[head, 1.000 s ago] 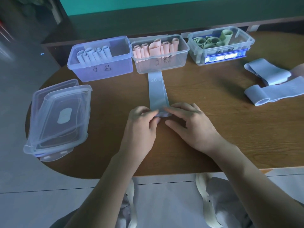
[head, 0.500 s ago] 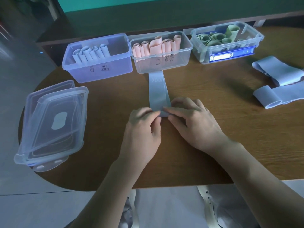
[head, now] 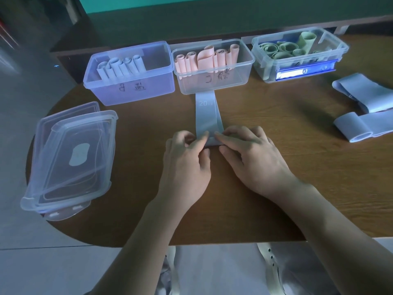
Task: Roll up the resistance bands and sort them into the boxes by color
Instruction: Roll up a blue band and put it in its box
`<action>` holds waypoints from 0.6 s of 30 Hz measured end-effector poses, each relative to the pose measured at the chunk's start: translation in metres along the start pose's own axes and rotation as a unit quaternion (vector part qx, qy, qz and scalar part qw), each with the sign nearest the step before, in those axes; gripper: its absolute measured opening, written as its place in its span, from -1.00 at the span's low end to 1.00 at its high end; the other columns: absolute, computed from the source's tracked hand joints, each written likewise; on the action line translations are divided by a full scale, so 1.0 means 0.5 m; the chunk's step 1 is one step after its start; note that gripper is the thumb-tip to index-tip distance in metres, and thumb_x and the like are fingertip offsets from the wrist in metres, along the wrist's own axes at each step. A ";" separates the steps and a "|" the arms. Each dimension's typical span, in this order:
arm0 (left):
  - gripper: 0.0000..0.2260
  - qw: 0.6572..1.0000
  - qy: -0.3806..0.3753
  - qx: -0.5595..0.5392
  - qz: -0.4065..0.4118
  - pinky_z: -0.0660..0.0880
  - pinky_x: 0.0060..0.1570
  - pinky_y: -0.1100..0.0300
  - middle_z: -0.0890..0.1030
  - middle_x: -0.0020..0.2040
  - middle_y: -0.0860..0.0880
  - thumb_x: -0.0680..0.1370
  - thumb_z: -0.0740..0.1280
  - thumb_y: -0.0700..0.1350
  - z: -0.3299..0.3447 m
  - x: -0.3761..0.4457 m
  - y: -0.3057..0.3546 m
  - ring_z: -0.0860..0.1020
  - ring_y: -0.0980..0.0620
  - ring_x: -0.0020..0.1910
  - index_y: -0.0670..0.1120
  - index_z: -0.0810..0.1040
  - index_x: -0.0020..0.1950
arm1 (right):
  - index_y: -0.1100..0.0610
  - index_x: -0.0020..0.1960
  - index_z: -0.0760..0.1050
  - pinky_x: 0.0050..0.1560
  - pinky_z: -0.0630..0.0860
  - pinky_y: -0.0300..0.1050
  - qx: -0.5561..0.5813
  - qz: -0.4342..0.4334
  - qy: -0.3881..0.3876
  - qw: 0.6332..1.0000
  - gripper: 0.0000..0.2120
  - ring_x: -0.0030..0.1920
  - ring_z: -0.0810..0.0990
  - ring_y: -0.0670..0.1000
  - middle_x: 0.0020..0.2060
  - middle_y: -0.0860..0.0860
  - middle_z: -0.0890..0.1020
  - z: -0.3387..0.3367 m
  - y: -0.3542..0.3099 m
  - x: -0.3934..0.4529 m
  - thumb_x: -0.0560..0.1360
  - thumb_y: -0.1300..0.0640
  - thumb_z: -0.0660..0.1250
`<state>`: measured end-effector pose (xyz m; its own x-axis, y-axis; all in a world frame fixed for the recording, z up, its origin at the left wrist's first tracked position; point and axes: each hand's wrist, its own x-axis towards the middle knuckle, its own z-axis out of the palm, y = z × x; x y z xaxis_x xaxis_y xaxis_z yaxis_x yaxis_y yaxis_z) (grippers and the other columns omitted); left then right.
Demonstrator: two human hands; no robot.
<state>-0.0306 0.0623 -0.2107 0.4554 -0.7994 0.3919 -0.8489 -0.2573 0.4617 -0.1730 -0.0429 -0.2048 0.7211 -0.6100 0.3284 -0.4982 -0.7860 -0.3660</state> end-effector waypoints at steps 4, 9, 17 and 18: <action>-0.74 0.998 0.048 -0.046 -0.001 0.56 0.04 0.22 0.53 0.20 -0.11 0.55 0.46 -0.17 -0.007 0.005 -0.003 0.54 -0.04 0.13 -0.06 0.68 0.25 | -0.13 0.39 0.52 0.10 0.50 0.17 -0.004 0.012 -0.011 1.000 -0.58 0.20 0.45 0.15 0.30 -0.07 0.52 -0.004 -0.001 0.011 0.63 -0.15 0.08; -0.69 1.000 0.012 -0.011 -0.018 0.53 0.07 0.18 0.47 0.27 -0.11 0.59 0.41 -0.08 0.004 0.007 -0.003 0.46 -0.04 0.20 0.02 0.62 0.34 | -0.12 0.43 0.48 0.09 0.49 0.15 -0.024 0.015 -0.011 1.000 -0.60 0.19 0.45 0.14 0.32 -0.07 0.50 0.003 0.000 0.022 0.64 -0.11 0.12; -0.63 0.999 -0.015 0.046 -0.019 0.52 0.16 -0.04 0.45 0.26 -0.11 0.63 0.33 -0.03 0.005 0.025 -0.014 0.42 -0.12 0.23 0.09 0.51 0.45 | -0.02 0.35 0.58 -0.03 0.53 0.07 0.008 -0.010 0.041 0.999 -0.69 0.15 0.46 0.11 0.24 -0.05 0.56 0.017 0.011 0.022 0.62 0.02 0.31; -0.63 0.999 -0.012 0.045 -0.016 0.53 0.16 -0.06 0.45 0.26 -0.11 0.62 0.34 -0.05 0.007 0.027 -0.014 0.43 -0.12 0.22 0.08 0.52 0.44 | -0.03 0.36 0.57 0.00 0.52 0.08 0.005 -0.005 0.037 0.999 -0.68 0.15 0.45 0.11 0.25 -0.05 0.56 0.018 0.010 0.023 0.63 0.01 0.29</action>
<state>-0.0196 0.0514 -0.2114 0.4763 -0.8029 0.3584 -0.8555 -0.3290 0.3998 -0.1631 -0.0530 -0.2106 0.6880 -0.6079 0.3963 -0.4859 -0.7916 -0.3706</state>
